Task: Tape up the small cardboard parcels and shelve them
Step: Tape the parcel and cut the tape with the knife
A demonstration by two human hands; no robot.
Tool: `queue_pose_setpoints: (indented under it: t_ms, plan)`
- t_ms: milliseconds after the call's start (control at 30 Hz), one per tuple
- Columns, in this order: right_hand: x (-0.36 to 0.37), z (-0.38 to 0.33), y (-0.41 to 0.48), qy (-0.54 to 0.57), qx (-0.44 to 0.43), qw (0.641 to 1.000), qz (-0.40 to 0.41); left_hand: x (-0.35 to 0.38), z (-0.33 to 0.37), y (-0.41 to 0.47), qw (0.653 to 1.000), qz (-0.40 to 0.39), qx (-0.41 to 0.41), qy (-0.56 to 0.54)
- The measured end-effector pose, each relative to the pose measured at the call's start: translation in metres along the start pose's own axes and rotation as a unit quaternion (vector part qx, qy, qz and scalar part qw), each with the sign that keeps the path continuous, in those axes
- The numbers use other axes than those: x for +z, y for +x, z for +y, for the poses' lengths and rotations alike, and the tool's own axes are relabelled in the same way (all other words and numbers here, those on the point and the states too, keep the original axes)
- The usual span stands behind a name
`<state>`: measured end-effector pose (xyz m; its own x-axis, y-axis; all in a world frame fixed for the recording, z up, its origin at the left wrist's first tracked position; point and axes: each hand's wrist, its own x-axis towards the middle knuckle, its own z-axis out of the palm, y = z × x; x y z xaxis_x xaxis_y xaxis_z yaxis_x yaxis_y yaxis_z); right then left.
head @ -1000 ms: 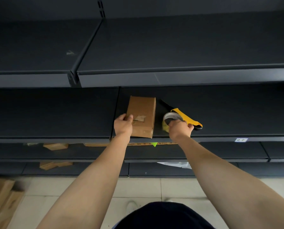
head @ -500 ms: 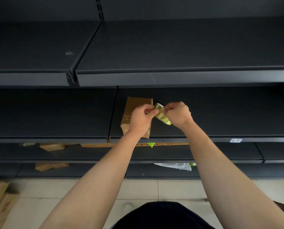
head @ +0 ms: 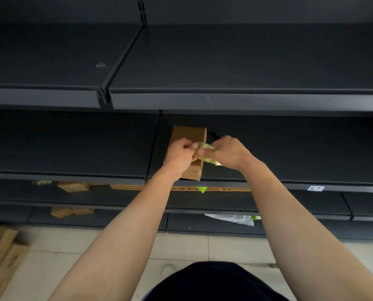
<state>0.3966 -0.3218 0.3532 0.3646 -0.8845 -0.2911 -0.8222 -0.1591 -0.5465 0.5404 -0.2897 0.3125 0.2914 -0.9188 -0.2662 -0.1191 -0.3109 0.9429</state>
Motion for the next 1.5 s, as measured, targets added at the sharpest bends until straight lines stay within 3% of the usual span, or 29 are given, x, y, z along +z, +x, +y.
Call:
queue_pose_setpoints:
  t_ms: [67,133,333,533,1067,1500]
  plan:
    - [0.001,-0.001,0.004,0.008,0.019,1.000,0.012,-0.003,-0.001,0.002,1.000,-0.001,-0.011,-0.007]
    - [0.002,-0.003,0.011,-0.056,0.015,0.998,0.033,-0.003,-0.001,0.003,0.999,0.010,-0.025,-0.025]
    - [-0.003,0.015,0.024,-0.158,0.049,0.984,0.062,-0.036,0.002,0.019,0.988,0.121,-0.069,-0.063]
    - [0.000,0.028,0.033,-0.148,0.080,0.983,0.068,-0.060,-0.018,0.030,0.973,0.200,-0.108,0.027]
    - [0.017,0.037,0.050,-0.144,0.116,0.983,0.015,-0.065,-0.040,0.044,0.971,0.164,-0.175,0.001]
    - [0.028,0.034,0.064,-0.110,0.122,0.982,-0.092,-0.053,-0.055,0.042,0.947,0.131,-0.245,-0.158]
